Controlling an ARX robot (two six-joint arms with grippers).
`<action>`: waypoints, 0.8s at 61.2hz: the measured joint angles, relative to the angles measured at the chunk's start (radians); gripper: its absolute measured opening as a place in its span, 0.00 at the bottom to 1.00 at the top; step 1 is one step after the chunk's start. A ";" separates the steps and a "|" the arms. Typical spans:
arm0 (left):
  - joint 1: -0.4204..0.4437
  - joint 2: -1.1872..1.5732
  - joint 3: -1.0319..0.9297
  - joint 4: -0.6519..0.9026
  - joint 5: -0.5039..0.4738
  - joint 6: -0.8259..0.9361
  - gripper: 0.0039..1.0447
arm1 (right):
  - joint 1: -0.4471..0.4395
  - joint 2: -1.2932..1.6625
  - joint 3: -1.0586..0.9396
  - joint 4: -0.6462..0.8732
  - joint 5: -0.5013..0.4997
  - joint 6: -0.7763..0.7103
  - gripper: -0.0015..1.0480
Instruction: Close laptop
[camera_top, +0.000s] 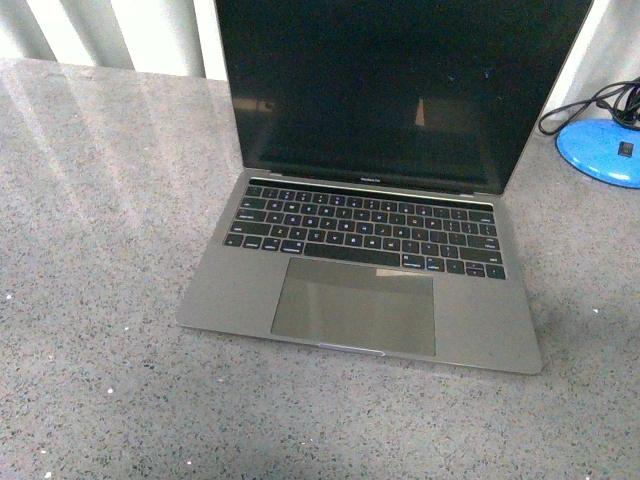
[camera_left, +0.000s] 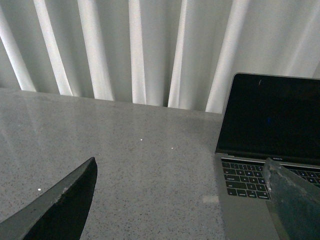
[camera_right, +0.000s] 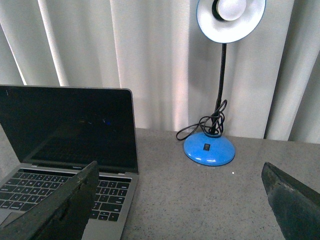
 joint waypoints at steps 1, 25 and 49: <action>0.000 0.000 0.000 0.000 0.000 0.000 0.94 | 0.000 0.000 0.000 0.000 0.000 0.000 0.90; 0.000 0.000 0.000 0.000 0.000 0.000 0.94 | 0.000 0.000 0.000 0.000 0.000 0.000 0.90; -0.018 0.391 0.150 -0.286 -0.185 -0.140 0.94 | -0.082 0.526 0.179 -0.330 0.130 0.023 0.90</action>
